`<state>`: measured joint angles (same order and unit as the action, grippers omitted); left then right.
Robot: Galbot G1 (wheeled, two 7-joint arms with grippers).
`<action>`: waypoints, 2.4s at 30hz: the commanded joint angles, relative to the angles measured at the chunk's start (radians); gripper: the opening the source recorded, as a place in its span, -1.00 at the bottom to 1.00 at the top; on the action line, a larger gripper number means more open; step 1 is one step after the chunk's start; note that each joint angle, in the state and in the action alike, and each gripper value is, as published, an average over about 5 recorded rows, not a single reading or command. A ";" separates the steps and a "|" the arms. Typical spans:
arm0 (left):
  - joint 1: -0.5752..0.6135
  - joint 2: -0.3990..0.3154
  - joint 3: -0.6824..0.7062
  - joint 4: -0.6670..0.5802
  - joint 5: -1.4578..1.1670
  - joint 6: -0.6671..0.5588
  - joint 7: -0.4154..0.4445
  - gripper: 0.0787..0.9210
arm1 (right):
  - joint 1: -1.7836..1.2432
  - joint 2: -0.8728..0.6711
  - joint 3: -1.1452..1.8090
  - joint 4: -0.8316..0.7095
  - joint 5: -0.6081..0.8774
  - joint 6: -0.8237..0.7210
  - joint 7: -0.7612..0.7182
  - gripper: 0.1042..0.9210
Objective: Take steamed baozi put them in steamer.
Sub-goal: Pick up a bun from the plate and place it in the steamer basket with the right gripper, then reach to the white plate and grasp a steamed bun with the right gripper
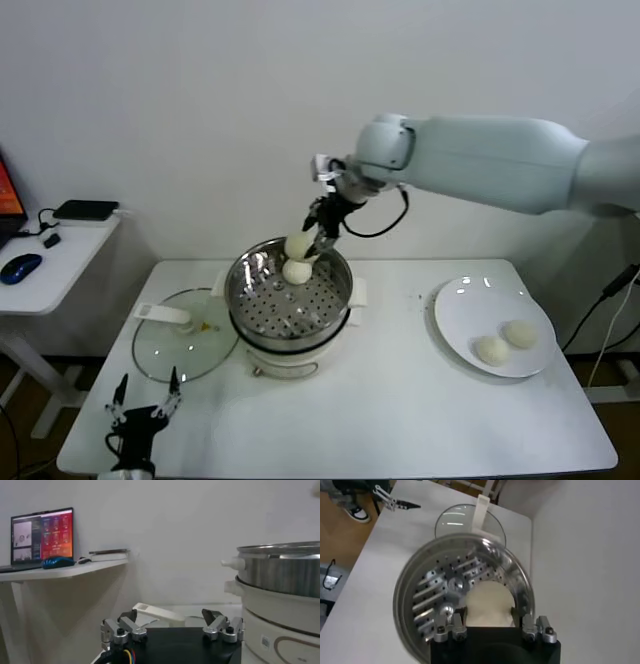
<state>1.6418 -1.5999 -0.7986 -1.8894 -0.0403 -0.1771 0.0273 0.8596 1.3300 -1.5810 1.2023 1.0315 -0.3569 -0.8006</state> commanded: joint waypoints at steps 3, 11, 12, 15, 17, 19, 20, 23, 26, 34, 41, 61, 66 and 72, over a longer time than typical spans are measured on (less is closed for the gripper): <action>-0.002 0.008 -0.001 0.003 -0.009 0.006 0.002 0.77 | -0.095 0.253 0.006 -0.135 0.013 -0.091 0.011 0.24; 0.000 0.012 -0.002 0.001 -0.013 0.005 0.002 0.77 | -0.148 0.277 -0.013 -0.168 -0.069 -0.144 0.040 0.24; 0.001 0.012 -0.002 -0.001 -0.014 0.005 0.003 0.77 | -0.154 0.276 -0.015 -0.169 -0.079 -0.147 0.042 0.24; 0.002 0.012 -0.003 -0.003 -0.015 0.004 0.003 0.77 | -0.167 0.269 -0.020 -0.167 -0.101 -0.155 0.049 0.24; 0.002 0.012 -0.003 -0.003 -0.016 0.004 0.003 0.77 | -0.175 0.265 -0.019 -0.165 -0.106 -0.162 0.055 0.24; 0.002 0.011 -0.004 -0.002 -0.016 0.002 0.003 0.77 | -0.186 0.263 -0.016 -0.168 -0.109 -0.166 0.060 0.24; 0.001 0.011 -0.004 -0.002 -0.016 0.002 0.003 0.77 | -0.193 0.264 -0.012 -0.174 -0.113 -0.167 0.063 0.24; 0.002 0.010 -0.004 -0.002 -0.016 -0.001 0.003 0.77 | -0.214 0.274 0.003 -0.206 -0.133 -0.167 0.070 0.24; 0.003 0.010 -0.006 -0.002 -0.016 -0.004 0.002 0.77 | -0.230 0.284 0.015 -0.234 -0.148 -0.167 0.080 0.24; 0.004 0.008 -0.008 -0.007 -0.016 -0.004 0.003 0.77 | -0.241 0.275 0.022 -0.232 -0.165 -0.167 0.096 0.23; 0.007 0.006 -0.007 -0.009 -0.011 -0.008 0.002 0.77 | -0.242 0.227 0.070 -0.204 -0.162 -0.171 0.120 0.55; 0.017 -0.001 -0.013 -0.019 -0.005 -0.005 0.000 0.77 | 0.103 -0.420 -0.250 0.065 -0.270 0.144 -0.209 0.76; 0.014 -0.002 -0.014 -0.014 -0.001 -0.004 0.000 0.77 | 0.096 -0.593 -0.309 0.112 -0.385 0.185 -0.210 0.76; 0.016 0.001 -0.012 -0.003 0.009 -0.009 -0.001 0.77 | 0.021 -0.723 -0.303 0.110 -0.486 0.220 -0.199 0.76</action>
<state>1.6565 -1.6015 -0.8120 -1.8985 -0.0365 -0.1838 0.0262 0.8943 0.9075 -1.8125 1.2550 0.7048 -0.2243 -0.9528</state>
